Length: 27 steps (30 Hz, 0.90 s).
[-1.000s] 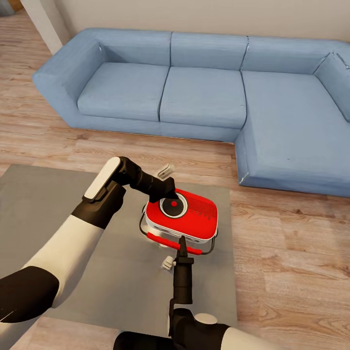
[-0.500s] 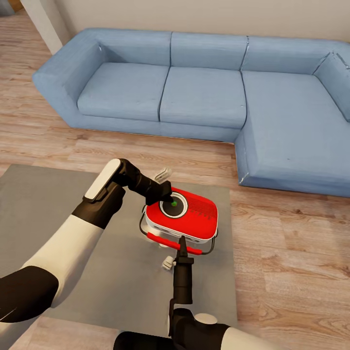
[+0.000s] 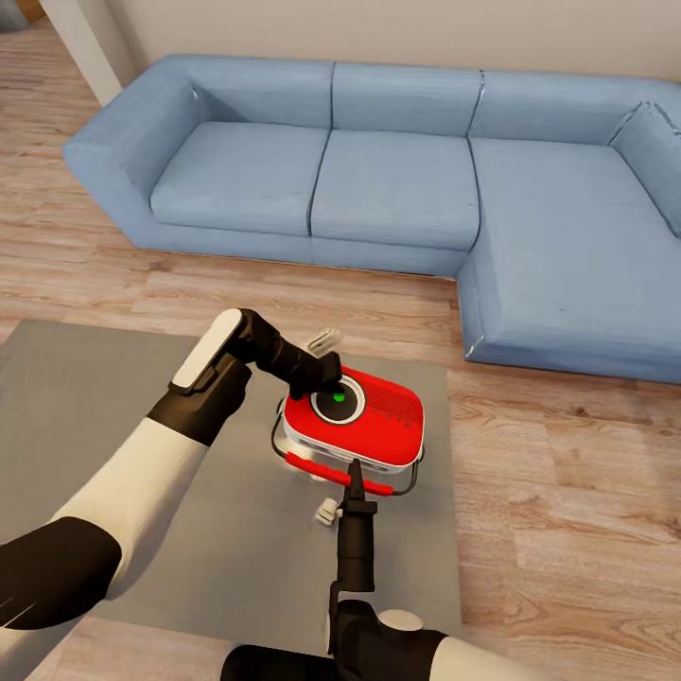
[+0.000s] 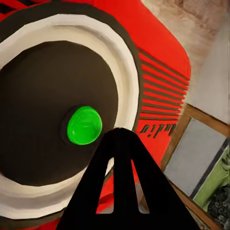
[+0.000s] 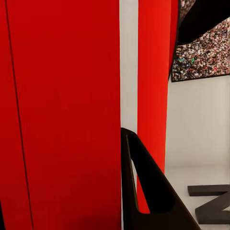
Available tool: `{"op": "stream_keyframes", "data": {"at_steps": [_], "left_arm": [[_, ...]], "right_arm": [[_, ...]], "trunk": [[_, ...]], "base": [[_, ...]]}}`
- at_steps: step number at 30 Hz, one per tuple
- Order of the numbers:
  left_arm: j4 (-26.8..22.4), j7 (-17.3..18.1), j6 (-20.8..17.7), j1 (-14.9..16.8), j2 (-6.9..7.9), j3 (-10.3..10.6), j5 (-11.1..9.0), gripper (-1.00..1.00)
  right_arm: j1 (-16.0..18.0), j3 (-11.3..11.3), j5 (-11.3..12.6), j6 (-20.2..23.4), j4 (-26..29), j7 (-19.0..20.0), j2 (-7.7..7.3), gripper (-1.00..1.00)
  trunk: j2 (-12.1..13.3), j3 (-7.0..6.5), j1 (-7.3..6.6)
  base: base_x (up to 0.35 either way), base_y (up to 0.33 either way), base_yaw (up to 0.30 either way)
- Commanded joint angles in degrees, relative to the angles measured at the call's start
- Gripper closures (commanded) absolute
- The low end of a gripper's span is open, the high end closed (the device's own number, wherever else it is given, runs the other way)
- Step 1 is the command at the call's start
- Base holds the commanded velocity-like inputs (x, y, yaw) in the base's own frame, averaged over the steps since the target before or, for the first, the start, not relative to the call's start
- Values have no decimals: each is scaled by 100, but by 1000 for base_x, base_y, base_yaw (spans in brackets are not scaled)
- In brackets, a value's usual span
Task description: Turn on the radio receiver that's on the table in the living room.
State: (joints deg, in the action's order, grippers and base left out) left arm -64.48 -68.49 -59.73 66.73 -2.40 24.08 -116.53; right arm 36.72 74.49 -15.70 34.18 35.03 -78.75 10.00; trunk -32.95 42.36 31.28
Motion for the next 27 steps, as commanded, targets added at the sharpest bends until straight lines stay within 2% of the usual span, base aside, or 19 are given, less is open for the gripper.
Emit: {"op": "stream_keyframes", "data": {"at_steps": [1, 4, 5, 8, 9, 11, 14, 17, 19, 20, 22, 23, 24, 25, 26, 27], "left_arm": [[-79, 17, -5, 7, 20, 0, -14, 100], [-669, 96, -11, 193, 127, -2, -203, 100], [-935, 139, -12, 239, 167, -11, -445, 100], [-1510, 195, -12, 275, 302, -61, -939, 100], [-1588, 199, -12, 278, 327, -73, -1010, 100], [-1788, 207, -12, 284, 421, -246, -1239, 100], [-1896, 211, -13, 287, 610, -633, -1383, 100], [-1913, 212, -13, 288, 790, -727, -1414, 100], [-1918, 213, -13, 288, 1047, -758, -1438, 100], [-1917, 213, -13, 288, 1156, -763, -1464, 100], [-1910, 209, -13, 288, 1347, -769, -1524, 100], [-1897, 203, -18, 288, 1510, -772, -1559, 100], [-1894, 201, -18, 288, 1544, -772, -1564, 100], [-1891, 199, -23, 288, 1606, -771, -1569, 100], [-1887, 197, -27, 288, 1676, -768, -1572, 100], [-1886, 194, -27, 288, 1705, -765, -1569, 100]], "right_arm": [[1, 6, -21, 10, 2, -5, 0, 100], [1, 4, -21, 10, 2, -4, 0, 100], [1, 4, -21, 13, 3, -2, 0, 100], [1, 4, -21, 19, 2, -1, 0, 100], [1, 4, -21, 20, 3, -1, 0, 100], [1, 4, -21, 26, 3, -1, 0, 100], [1, 4, -22, 34, 3, 5, 0, 100], [1, -11, -33, 69, 4, 4, 0, 100], [1, -150, -24, 180, 168, 54, 0, 100], [1, -354, -10, 232, 388, 167, 0, 100], [1, -967, 5, 422, 1002, 631, 0, 100], [1, -1771, -10, 878, 2055, 1532, -253, 100], [1, -1969, -12, 1022, 2354, 1808, -344, 100], [-2, -2367, -12, 1333, 2971, 2446, -529, 100], [-15, -2961, -5, 1831, 3835, 3591, -780, 100], [-20, -3339, -8, 2151, 4298, 4407, -920, 100]], "trunk": [[0, 0, 0], [0, 0, 0], [0, 0, 0], [0, 0, 0], [0, 0, 0], [0, 0, 0], [0, 0, 0], [0, 0, 0], [0, 0, 0], [0, 0, 0], [0, 0, 0], [0, 0, 0], [0, 0, 0], [0, 0, 0], [0, 0, 0], [0, 0, 0]], "base": [[0, 0, 0], [0, 0, 0], [0, 0, 0], [0, 0, 0], [0, 0, 0], [0, 0, 0], [0, 0, 0], [0, 0, 0], [0, 0, 0], [0, 0, 0], [0, 0, 0], [0, 0, 0], [0, 0, 0], [0, 0, 0], [0, 0, 0], [0, 0, 0]]}}
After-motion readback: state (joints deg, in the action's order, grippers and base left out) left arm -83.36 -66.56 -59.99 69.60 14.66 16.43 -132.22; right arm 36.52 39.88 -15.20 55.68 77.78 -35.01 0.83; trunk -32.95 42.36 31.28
